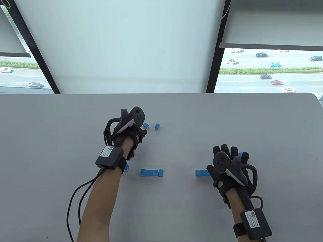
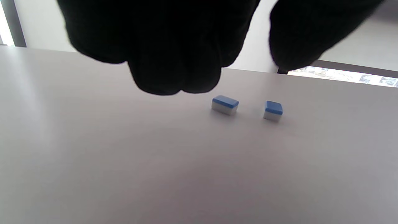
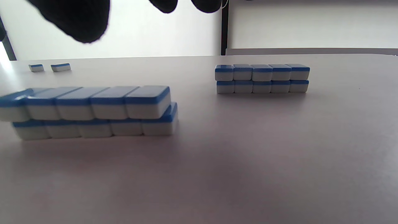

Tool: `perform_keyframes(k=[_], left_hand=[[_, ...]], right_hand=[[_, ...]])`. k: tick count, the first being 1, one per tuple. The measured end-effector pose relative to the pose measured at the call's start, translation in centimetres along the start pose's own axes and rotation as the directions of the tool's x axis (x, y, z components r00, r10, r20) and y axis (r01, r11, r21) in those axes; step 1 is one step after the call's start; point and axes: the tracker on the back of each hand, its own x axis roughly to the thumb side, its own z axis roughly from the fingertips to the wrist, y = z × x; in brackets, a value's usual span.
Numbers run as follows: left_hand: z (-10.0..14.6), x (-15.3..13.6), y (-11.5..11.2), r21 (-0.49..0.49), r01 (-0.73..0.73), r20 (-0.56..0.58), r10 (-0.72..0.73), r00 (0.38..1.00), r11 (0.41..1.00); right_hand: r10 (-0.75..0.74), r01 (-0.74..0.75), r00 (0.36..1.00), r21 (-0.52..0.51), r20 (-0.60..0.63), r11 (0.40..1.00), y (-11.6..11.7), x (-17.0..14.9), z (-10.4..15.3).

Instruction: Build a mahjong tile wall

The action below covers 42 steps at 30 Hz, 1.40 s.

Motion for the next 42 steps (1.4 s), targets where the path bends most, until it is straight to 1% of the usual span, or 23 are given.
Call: perform_keyframes(k=[3, 5, 9, 15, 17, 19, 21, 24, 27, 31, 33, 38, 42], left_hand=[[-2.1, 0.5, -0.6, -0.036, -0.053, -0.083, 0.050, 0.995, 0.998], [-3.3, 1.0, -1.1, -0.059, -0.028, -0.131, 0.020, 0.991, 0.998], [-4.8, 1.9, -2.0, -0.085, 0.032, -0.181, -0.047, 0.982, 0.996], [-5.8, 2.5, -2.5, -0.065, 0.146, -0.223, -0.157, 0.962, 0.987], [-5.8, 2.7, -2.6, -0.033, 0.189, -0.226, -0.191, 0.955, 0.981], [-5.6, 2.9, -2.8, 0.022, 0.212, -0.210, -0.203, 0.956, 0.977], [-5.2, 3.0, -2.8, 0.033, 0.229, -0.184, -0.219, 0.958, 0.973], [-3.9, 2.9, -2.4, 0.008, 0.225, -0.150, -0.221, 0.964, 0.974], [-2.1, 2.2, -1.1, 0.046, 0.211, -0.114, -0.205, 0.972, 0.976], [0.8, 0.5, 1.0, 0.093, 0.190, -0.072, -0.184, 0.980, 0.977], [2.5, -0.5, 1.8, 0.102, 0.191, -0.053, -0.187, 0.981, 0.976], [7.7, -2.7, 3.6, 0.175, 0.240, 0.039, -0.250, 0.967, 0.955], [11.5, -4.4, 3.9, 0.244, 0.254, 0.084, -0.281, 0.956, 0.936]], right_hand=[[-0.019, 0.019, 1.000, 0.011, 0.001, 1.000, 0.1, 0.0, 0.0], [-0.006, 0.006, 1.000, 0.011, 0.005, 1.000, 0.2, 0.1, -0.1], [0.004, -0.004, 1.000, 0.018, 0.013, 1.000, 0.4, 0.3, -0.1], [0.000, 0.000, 1.000, 0.013, 0.006, 1.000, 0.3, 0.2, -0.1], [-0.005, 0.005, 1.000, 0.014, 0.002, 1.000, 0.3, 0.0, -0.2], [-0.003, 0.003, 1.000, 0.014, 0.000, 1.000, 0.3, 0.0, -0.2], [-0.010, 0.010, 1.000, 0.019, 0.003, 1.000, 0.3, 0.0, -0.2], [-0.008, 0.008, 1.000, 0.020, 0.006, 1.000, 0.3, 0.1, -0.1], [-0.014, 0.014, 1.000, 0.025, 0.008, 1.000, 0.3, 0.1, -0.1], [-0.021, 0.020, 1.000, 0.025, 0.012, 0.999, 0.3, 0.1, -0.2], [-0.020, 0.020, 1.000, 0.022, 0.014, 1.000, 0.3, 0.2, -0.2], [-0.020, 0.020, 1.000, 0.022, 0.018, 1.000, 0.3, 0.3, -0.2], [-0.025, 0.024, 0.999, 0.019, 0.020, 1.000, 0.3, 0.3, -0.2]])
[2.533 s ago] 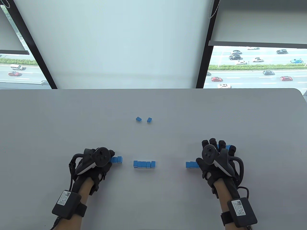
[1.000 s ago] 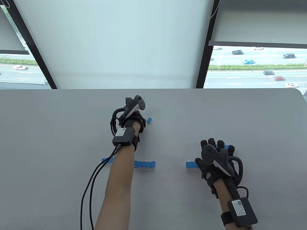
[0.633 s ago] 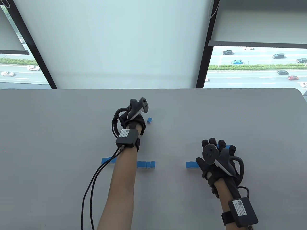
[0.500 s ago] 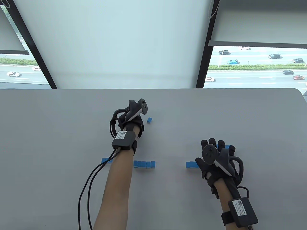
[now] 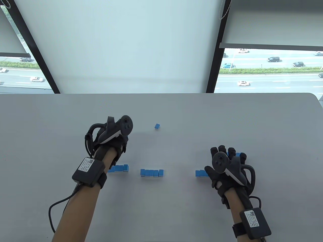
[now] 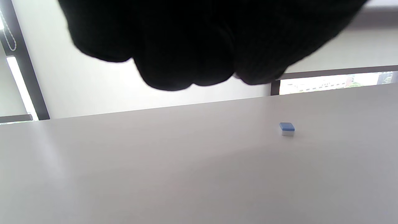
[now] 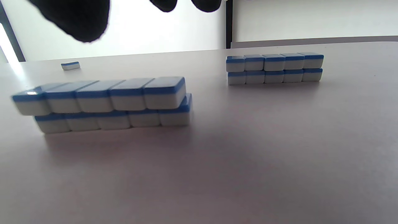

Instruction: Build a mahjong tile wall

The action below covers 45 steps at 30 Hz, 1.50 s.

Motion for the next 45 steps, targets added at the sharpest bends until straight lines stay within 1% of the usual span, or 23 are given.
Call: perform_keyframes(k=[2, 4, 7, 9, 13, 16, 19, 21, 24, 30, 39, 45], left_hand=[[1.9, -0.6, -0.2, 0.030, 0.030, 0.010, -0.030, 0.999, 0.999], [3.6, -1.3, -0.8, 0.036, 0.039, 0.005, -0.039, 0.999, 0.999], [5.8, -2.3, -2.2, 0.043, -0.040, -0.005, 0.041, 0.999, 0.998], [6.8, -2.9, -3.2, 0.052, -0.083, -0.012, 0.083, 0.996, 0.995], [7.9, -3.9, -4.7, 0.068, -0.098, -0.025, 0.099, 0.995, 0.993], [8.2, -4.4, -5.8, 0.079, -0.127, -0.027, 0.129, 0.991, 0.989], [8.3, -4.6, -7.5, 0.083, -0.117, -0.038, 0.120, 0.992, 0.990], [8.0, -4.5, -8.6, 0.040, -0.100, -0.027, 0.101, 0.994, 0.994], [7.6, -4.4, -9.4, 0.020, -0.098, -0.026, 0.099, 0.995, 0.995], [7.4, -4.3, -10.1, -0.034, -0.112, -0.031, 0.111, 0.993, 0.993], [7.1, -3.9, -10.7, -0.069, -0.117, -0.018, 0.116, 0.993, 0.991], [7.2, -3.8, -10.7, -0.079, -0.122, -0.020, 0.121, 0.992, 0.989]], right_hand=[[-0.004, 0.004, 1.000, 0.000, 0.000, 1.000, 0.0, 0.0, 0.0], [-0.001, 0.001, 1.000, -0.001, -0.001, 1.000, 0.0, 0.0, 0.0], [-0.001, 0.001, 1.000, 0.002, -0.004, 1.000, 0.1, 0.0, 0.0], [0.001, -0.001, 1.000, 0.005, -0.005, 1.000, 0.1, 0.0, 0.1], [0.006, -0.006, 1.000, 0.009, -0.008, 1.000, 0.2, 0.0, 0.1], [0.006, -0.006, 1.000, 0.011, -0.011, 1.000, 0.1, 0.0, 0.1], [0.004, -0.004, 1.000, 0.015, -0.017, 1.000, 0.2, -0.1, 0.1], [0.004, -0.004, 1.000, 0.018, -0.021, 1.000, 0.2, -0.2, 0.2], [0.009, -0.008, 1.000, 0.013, -0.024, 1.000, 0.1, -0.2, 0.2], [0.011, -0.011, 1.000, 0.008, -0.025, 1.000, 0.1, -0.3, 0.2], [0.015, -0.015, 1.000, 0.010, -0.026, 1.000, 0.0, -0.3, 0.2], [0.017, -0.017, 1.000, 0.009, -0.024, 1.000, 0.0, -0.3, 0.2]])
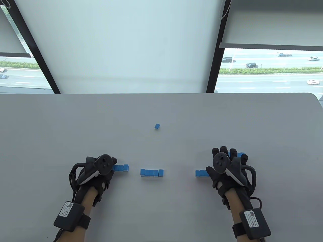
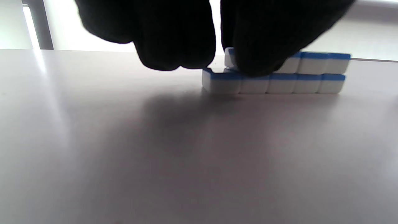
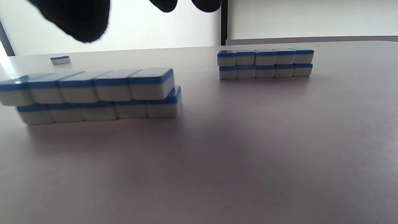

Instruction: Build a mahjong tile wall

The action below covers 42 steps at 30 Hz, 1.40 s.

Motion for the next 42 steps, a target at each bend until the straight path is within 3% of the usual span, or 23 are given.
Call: perform_keyframes(k=[4, 10, 17, 22, 29, 35, 42], left_hand=[[0.1, -0.1, 0.6, -0.010, -0.012, -0.008, 0.012, 1.000, 1.000], [-1.6, 1.4, 2.8, 0.007, 0.098, 0.042, -0.098, 0.994, 0.995], [-7.9, 6.5, 6.0, -0.022, 0.125, 0.109, -0.121, 0.987, 0.992], [-13.4, 10.8, 6.9, -0.071, 0.098, 0.130, -0.088, 0.988, 0.993], [-20.4, 13.9, 5.3, -0.220, -0.045, -0.008, 0.044, 0.999, 0.975], [-22.7, 15.5, 3.2, -0.303, -0.006, -0.093, -0.023, 0.995, 0.953], [-23.4, 16.4, 2.6, -0.240, 0.151, -0.076, -0.173, 0.982, 0.959]], right_hand=[[-0.002, 0.002, 1.000, -0.003, 0.002, 1.000, -0.1, 0.0, 0.0], [0.004, -0.004, 1.000, -0.009, 0.009, 1.000, -0.1, 0.2, 0.0], [0.019, -0.019, 1.000, -0.018, 0.007, 1.000, -0.3, 0.1, -0.1], [0.016, -0.016, 1.000, -0.018, 0.005, 1.000, -0.3, 0.1, -0.1], [0.013, -0.013, 1.000, -0.018, 0.002, 1.000, -0.3, 0.1, -0.1], [0.013, -0.013, 1.000, -0.015, 0.004, 1.000, -0.3, 0.1, -0.1], [0.010, -0.010, 1.000, -0.014, 0.010, 1.000, -0.3, 0.2, -0.2]])
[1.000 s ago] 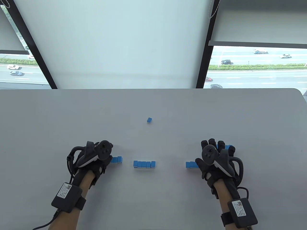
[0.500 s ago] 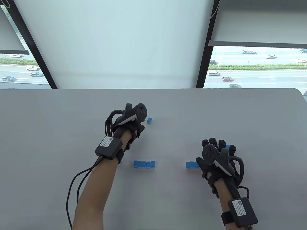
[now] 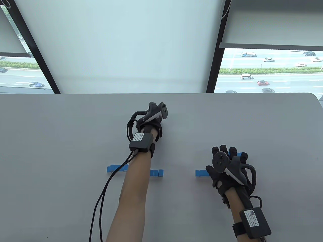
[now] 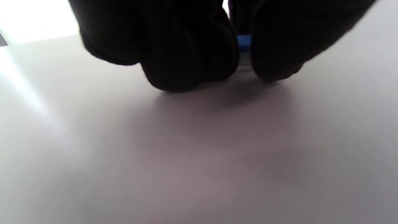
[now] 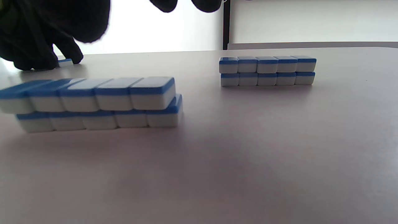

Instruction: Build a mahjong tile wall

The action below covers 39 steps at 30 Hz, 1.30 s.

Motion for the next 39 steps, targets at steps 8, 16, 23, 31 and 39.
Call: perform_keyframes(k=[8, 16, 23, 31, 39], left_hand=[[1.4, -0.9, -0.2, 0.041, -0.049, 0.051, 0.046, 0.998, 0.998], [7.2, -5.7, 1.9, 0.112, -0.182, 0.163, 0.162, 0.973, 0.977], [13.1, -12.2, 2.6, 0.151, -0.322, 0.200, 0.290, 0.936, 0.935], [19.5, -18.6, 0.0, 0.278, -0.425, 0.252, 0.362, 0.898, 0.861], [22.7, -20.2, -5.0, 0.435, -0.322, 0.201, 0.257, 0.945, 0.841]], right_hand=[[-0.002, 0.002, 1.000, -0.004, 0.004, 1.000, 0.0, 0.1, 0.0], [-0.007, 0.007, 1.000, -0.006, 0.012, 1.000, 0.0, 0.1, 0.0], [-0.011, 0.011, 1.000, -0.013, 0.009, 1.000, 0.0, 0.1, 0.0], [-0.009, 0.009, 1.000, -0.007, 0.014, 1.000, 0.2, 0.3, 0.1], [-0.006, 0.006, 1.000, -0.006, 0.011, 1.000, 0.1, 0.2, 0.1]])
